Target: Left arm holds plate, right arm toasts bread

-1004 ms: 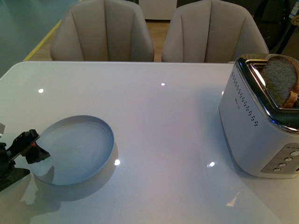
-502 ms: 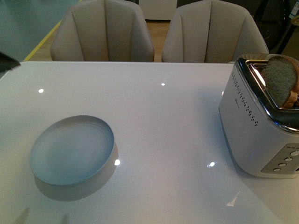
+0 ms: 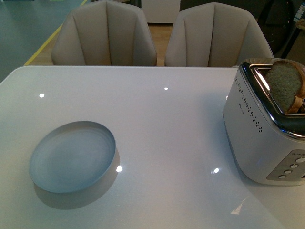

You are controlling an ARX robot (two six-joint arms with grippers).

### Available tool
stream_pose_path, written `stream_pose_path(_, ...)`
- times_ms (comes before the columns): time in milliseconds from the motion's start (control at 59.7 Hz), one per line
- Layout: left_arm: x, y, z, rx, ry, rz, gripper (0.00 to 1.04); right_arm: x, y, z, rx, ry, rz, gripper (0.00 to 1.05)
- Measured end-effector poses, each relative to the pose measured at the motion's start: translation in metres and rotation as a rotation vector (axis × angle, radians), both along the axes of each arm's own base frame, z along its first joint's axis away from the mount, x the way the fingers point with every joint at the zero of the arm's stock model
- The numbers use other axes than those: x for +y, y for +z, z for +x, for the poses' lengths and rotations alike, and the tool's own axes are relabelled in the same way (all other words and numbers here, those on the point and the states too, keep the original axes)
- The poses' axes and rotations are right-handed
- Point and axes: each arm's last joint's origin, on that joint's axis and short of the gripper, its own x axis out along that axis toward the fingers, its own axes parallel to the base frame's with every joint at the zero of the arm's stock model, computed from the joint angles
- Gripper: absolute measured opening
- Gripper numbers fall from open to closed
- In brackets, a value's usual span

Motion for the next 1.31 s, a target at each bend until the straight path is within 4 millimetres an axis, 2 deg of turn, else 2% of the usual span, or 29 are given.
stream_pose_path(167,0.0,-0.006,-0.025,-0.01,-0.002,0.113,0.28,0.0,0.0,0.0,0.0,0.002,0.0,0.96)
stream_pose_path(285,0.0,-0.012,-0.045,-0.008,-0.003,0.135,0.03,0.0,0.0,0.0,0.0,0.002,0.0,0.96)
stream_pose_path(452,0.0,-0.016,-0.062,-0.006,-0.003,0.14,0.03,0.0,0.0,0.0,0.0,0.002,0.0,0.96)
stream_pose_path(619,0.0,-0.028,-0.076,0.003,-0.004,0.141,0.03,0.0,0.0,0.0,0.001,0.002,0.0,0.96)
stream_pose_path(1306,0.0,-0.019,-0.111,-0.028,-0.001,0.144,0.03,0.0,0.0,0.0,0.0,0.001,0.0,0.96)
